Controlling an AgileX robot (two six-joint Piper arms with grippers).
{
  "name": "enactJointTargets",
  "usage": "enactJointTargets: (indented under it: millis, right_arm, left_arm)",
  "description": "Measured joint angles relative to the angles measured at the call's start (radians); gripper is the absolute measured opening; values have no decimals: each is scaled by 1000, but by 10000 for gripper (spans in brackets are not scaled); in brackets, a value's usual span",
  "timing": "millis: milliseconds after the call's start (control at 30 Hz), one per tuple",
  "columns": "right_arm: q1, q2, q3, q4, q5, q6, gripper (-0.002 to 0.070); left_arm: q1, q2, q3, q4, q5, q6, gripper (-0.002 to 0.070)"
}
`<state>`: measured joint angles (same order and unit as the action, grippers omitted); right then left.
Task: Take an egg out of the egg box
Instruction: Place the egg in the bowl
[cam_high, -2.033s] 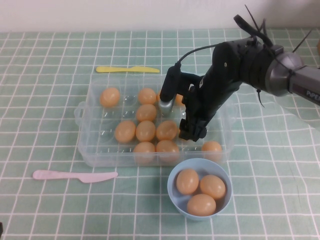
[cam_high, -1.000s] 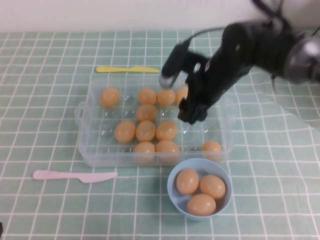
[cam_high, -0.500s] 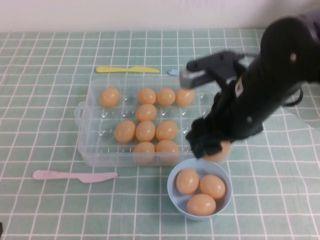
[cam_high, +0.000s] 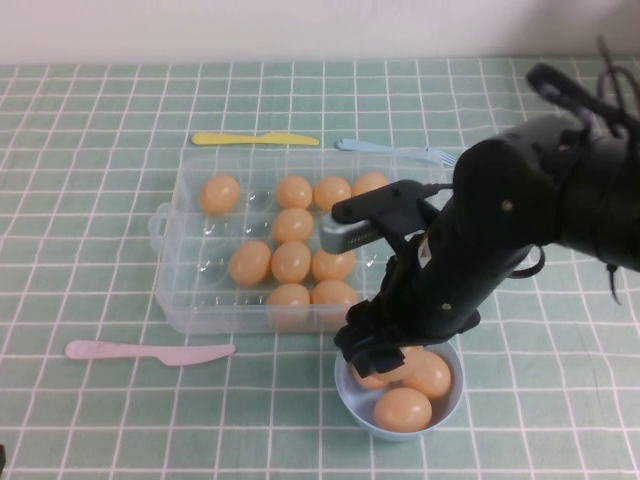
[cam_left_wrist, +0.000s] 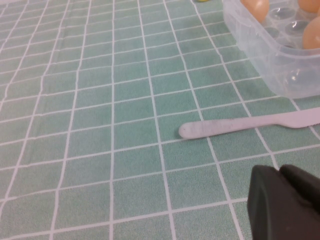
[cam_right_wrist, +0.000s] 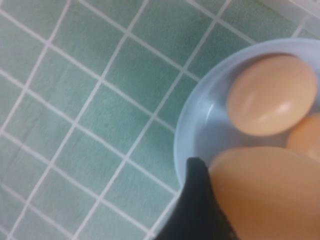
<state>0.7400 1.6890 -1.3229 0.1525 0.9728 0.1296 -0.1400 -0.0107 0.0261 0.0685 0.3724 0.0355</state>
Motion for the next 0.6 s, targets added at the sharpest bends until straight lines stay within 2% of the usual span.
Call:
enactJointTargets:
  millis: [333,600]
  right_arm:
    - [0,73,0,0,-33,0,453]
    - [0,73,0,17,-35,0,498]
  left_arm:
    - [0,0,0,0,0,0,-3]
    - [0,0,0,0,0,0,-3]
